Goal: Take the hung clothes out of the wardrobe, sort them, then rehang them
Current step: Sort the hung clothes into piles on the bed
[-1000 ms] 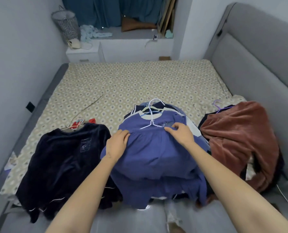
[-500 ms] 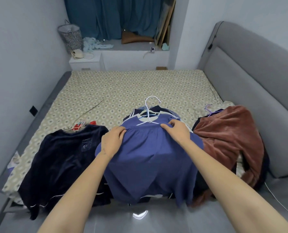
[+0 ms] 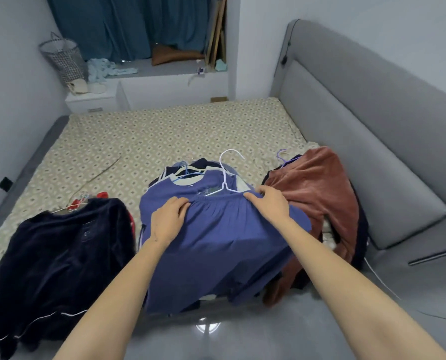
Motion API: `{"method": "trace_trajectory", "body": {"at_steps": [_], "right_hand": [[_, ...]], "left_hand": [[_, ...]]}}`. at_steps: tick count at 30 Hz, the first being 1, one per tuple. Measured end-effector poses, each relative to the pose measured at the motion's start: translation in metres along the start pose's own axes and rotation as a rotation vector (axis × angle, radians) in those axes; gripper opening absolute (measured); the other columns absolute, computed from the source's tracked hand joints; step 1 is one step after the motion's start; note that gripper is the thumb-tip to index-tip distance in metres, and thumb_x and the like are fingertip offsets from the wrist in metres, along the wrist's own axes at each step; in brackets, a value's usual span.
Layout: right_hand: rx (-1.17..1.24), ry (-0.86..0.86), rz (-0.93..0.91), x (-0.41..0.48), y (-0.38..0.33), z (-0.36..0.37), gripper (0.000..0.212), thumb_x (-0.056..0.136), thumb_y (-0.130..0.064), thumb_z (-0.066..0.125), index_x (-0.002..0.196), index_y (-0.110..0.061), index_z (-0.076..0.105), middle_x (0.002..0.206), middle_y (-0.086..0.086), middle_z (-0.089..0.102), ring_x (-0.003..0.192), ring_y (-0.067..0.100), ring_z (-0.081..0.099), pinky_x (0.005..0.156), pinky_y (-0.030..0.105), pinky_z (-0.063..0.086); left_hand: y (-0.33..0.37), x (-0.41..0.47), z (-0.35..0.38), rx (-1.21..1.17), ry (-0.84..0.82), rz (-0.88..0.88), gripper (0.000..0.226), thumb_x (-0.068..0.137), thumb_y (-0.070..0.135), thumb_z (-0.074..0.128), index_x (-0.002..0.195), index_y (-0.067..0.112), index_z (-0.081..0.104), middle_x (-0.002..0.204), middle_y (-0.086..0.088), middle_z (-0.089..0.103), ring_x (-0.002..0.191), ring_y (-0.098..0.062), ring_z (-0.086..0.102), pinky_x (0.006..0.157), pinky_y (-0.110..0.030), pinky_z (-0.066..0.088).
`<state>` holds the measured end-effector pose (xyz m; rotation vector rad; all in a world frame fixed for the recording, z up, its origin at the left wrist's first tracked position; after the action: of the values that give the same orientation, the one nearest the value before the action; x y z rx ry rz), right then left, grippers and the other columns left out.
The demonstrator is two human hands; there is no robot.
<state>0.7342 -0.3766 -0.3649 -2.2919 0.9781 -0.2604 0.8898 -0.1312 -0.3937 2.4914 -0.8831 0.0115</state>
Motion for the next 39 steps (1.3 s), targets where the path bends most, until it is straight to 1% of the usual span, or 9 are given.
{"method": "trace_trajectory", "body": {"at_steps": [7,12,16,19,22,27,31,36,39], "right_hand": [[-0.035,-0.006,0.007,0.023,0.096,-0.08,0.042,0.087,-0.055,0.061,0.065,-0.022,0.047,0.072,-0.004,0.06,0.074,0.021,0.058,0.059,0.032,0.036],[-0.088,0.019,0.019,0.042,0.16,-0.134,0.044,0.086,-0.055,0.062,0.074,-0.012,0.059,0.075,-0.001,0.064,0.076,0.023,0.06,0.061,0.033,0.041],[-0.121,0.043,0.035,0.06,0.199,-0.176,0.039,0.085,-0.055,0.063,0.077,-0.016,0.063,0.078,-0.002,0.067,0.078,0.022,0.061,0.066,0.033,0.044],[-0.139,0.06,0.049,0.08,0.222,-0.2,0.038,0.083,-0.056,0.063,0.075,-0.019,0.061,0.078,-0.004,0.066,0.08,0.021,0.062,0.066,0.031,0.04],[-0.165,0.081,0.048,0.101,0.239,-0.216,0.037,0.084,-0.055,0.063,0.079,-0.018,0.065,0.081,-0.003,0.067,0.083,0.022,0.062,0.07,0.031,0.042],[-0.201,0.105,0.066,0.146,0.261,-0.229,0.039,0.085,-0.055,0.063,0.084,-0.016,0.068,0.086,0.001,0.071,0.086,0.024,0.063,0.075,0.034,0.045],[-0.219,0.13,0.096,0.192,0.276,-0.238,0.039,0.086,-0.054,0.062,0.083,-0.016,0.066,0.083,0.001,0.07,0.083,0.025,0.063,0.074,0.035,0.046],[-0.227,0.133,0.158,0.263,0.287,-0.241,0.039,0.086,-0.056,0.062,0.084,-0.018,0.067,0.084,0.002,0.07,0.085,0.026,0.064,0.074,0.036,0.05],[-0.23,0.116,0.167,0.307,0.286,-0.231,0.04,0.086,-0.055,0.063,0.083,-0.015,0.066,0.082,0.003,0.069,0.082,0.026,0.063,0.073,0.037,0.049]], "left_hand": [[0.111,0.007,0.074,-0.006,-0.004,-0.015,0.023,0.104,0.03,0.045,0.112,0.023,0.066,0.106,0.002,0.065,0.097,-0.028,0.063,0.073,-0.041,0.049],[0.185,0.011,0.122,-0.046,-0.031,-0.031,0.023,0.104,0.031,0.043,0.11,0.026,0.065,0.106,0.004,0.065,0.096,-0.025,0.062,0.072,-0.037,0.046],[0.237,0.024,0.156,-0.112,-0.066,-0.039,0.026,0.105,0.031,0.042,0.112,0.025,0.066,0.111,0.003,0.066,0.099,-0.027,0.062,0.075,-0.038,0.046],[0.268,0.039,0.178,-0.164,-0.072,-0.019,0.026,0.105,0.029,0.043,0.115,0.025,0.067,0.114,0.003,0.067,0.1,-0.025,0.062,0.073,-0.036,0.046],[0.288,0.059,0.199,-0.224,-0.075,-0.001,0.026,0.104,0.028,0.045,0.116,0.027,0.068,0.115,0.003,0.068,0.103,-0.023,0.062,0.076,-0.036,0.05],[0.309,0.106,0.233,-0.229,-0.088,0.022,0.027,0.104,0.029,0.044,0.116,0.025,0.068,0.116,0.004,0.069,0.103,-0.022,0.062,0.078,-0.035,0.048],[0.322,0.16,0.265,-0.27,-0.142,0.036,0.027,0.104,0.031,0.043,0.113,0.025,0.068,0.112,0.006,0.068,0.102,-0.02,0.061,0.077,-0.032,0.044],[0.333,0.24,0.289,-0.329,-0.182,0.065,0.029,0.104,0.028,0.045,0.122,0.027,0.068,0.123,0.009,0.067,0.112,-0.015,0.059,0.085,-0.027,0.043],[0.325,0.277,0.305,-0.345,-0.203,0.06,0.03,0.104,0.026,0.045,0.123,0.028,0.068,0.12,0.007,0.068,0.11,-0.015,0.06,0.083,-0.026,0.043]]}}
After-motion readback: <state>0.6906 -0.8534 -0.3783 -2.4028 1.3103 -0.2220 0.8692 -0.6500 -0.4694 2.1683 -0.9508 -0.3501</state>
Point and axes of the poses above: each hand's wrist, its own x-axis towards the middle knuckle, its own z-axis out of the palm, y = z × x, the point moved 5 cm from there along x, towards the middle knuckle
